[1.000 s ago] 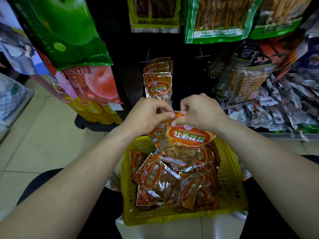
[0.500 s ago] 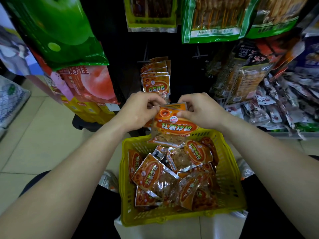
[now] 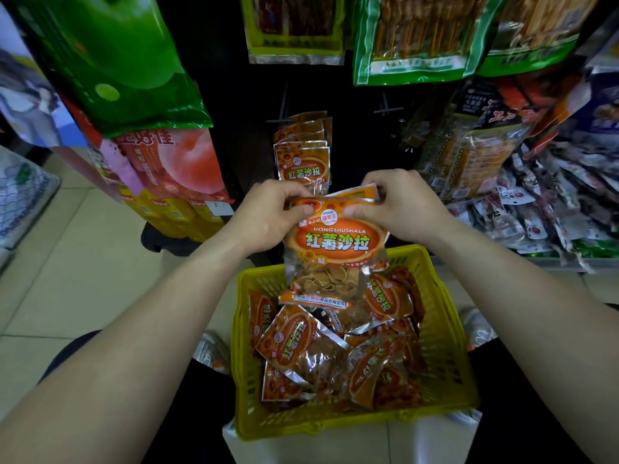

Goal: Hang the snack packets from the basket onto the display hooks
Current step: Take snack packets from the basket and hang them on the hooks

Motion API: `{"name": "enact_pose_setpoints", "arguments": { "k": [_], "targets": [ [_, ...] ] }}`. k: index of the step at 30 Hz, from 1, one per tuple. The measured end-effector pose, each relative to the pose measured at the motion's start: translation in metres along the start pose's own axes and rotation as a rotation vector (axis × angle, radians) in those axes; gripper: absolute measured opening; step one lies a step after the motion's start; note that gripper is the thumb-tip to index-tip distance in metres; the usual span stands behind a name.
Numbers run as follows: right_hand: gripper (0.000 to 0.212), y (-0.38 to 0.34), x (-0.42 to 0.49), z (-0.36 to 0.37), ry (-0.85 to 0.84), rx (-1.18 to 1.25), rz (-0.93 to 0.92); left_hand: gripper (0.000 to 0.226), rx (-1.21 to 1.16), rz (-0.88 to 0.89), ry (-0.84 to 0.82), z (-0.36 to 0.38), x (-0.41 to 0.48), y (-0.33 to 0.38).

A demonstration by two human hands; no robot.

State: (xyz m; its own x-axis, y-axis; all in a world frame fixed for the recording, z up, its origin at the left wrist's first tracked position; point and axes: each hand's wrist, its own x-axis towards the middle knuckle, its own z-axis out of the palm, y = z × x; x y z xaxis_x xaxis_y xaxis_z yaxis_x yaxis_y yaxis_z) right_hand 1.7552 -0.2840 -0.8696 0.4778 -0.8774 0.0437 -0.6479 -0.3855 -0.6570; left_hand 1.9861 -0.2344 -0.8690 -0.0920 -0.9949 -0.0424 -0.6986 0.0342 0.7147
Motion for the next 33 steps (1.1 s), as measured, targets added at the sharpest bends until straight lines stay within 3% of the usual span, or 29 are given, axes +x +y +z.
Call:
{"name": "enact_pose_setpoints", "arguments": {
  "k": [4,10,33],
  "targets": [
    [0.033,0.001,-0.0015,-0.0013,-0.055,0.093,-0.014,0.015,-0.022,-0.03,0.014,-0.0043,0.0015,-0.0033],
    [0.008,0.0038,0.0014,-0.0005,0.02,-0.023,-0.016,0.028,-0.072,-0.039,0.015,-0.0059,0.0017,-0.003],
    [0.014,-0.0002,0.0006,-0.0002,0.046,-0.061,0.032,0.037,-0.142,-0.043,0.049,-0.0059,0.0016,-0.0003]
  ]
}}
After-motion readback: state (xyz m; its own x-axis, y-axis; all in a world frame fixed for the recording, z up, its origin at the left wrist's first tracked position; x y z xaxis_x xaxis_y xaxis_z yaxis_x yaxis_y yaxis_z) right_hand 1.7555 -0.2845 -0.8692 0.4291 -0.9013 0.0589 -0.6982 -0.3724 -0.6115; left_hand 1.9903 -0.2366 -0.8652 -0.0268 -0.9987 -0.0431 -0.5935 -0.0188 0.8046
